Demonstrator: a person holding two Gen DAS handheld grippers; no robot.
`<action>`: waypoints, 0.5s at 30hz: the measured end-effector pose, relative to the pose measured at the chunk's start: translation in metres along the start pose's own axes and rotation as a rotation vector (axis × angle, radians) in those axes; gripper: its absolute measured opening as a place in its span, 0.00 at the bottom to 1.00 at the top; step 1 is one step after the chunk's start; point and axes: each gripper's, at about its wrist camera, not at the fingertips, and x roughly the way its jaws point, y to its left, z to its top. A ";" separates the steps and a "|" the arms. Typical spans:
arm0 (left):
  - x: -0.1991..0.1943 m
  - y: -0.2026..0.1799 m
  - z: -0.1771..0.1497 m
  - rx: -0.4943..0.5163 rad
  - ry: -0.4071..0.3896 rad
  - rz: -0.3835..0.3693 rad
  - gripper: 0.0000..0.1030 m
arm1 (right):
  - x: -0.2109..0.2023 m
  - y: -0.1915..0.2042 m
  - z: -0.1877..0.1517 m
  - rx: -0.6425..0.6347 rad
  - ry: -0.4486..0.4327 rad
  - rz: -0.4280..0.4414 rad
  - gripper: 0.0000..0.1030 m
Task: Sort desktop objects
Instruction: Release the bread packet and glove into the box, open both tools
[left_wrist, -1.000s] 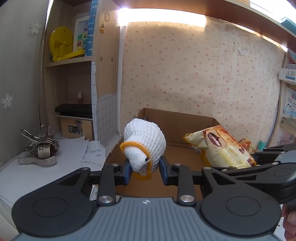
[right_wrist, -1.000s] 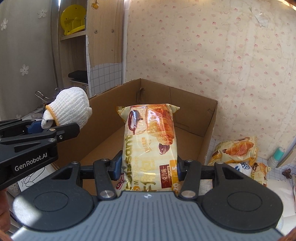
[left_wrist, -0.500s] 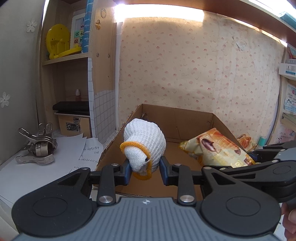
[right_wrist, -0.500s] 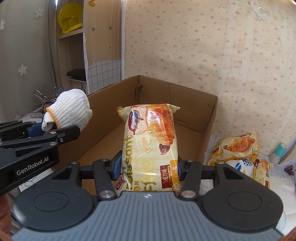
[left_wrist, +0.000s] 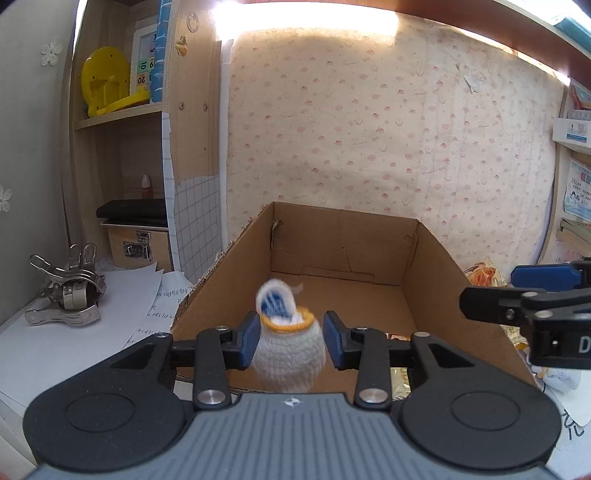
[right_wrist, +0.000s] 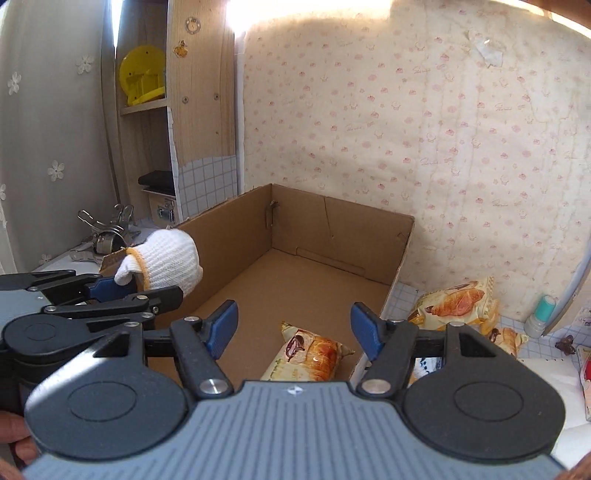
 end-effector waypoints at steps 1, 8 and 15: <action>-0.001 -0.001 0.001 -0.003 -0.003 -0.001 0.39 | -0.006 -0.003 0.000 0.001 -0.012 -0.005 0.65; -0.014 -0.015 0.003 -0.002 -0.026 -0.023 0.39 | -0.041 -0.028 -0.007 0.036 -0.069 -0.046 0.66; -0.044 -0.046 -0.006 0.009 -0.071 -0.096 0.39 | -0.065 -0.053 -0.035 0.048 -0.069 -0.120 0.67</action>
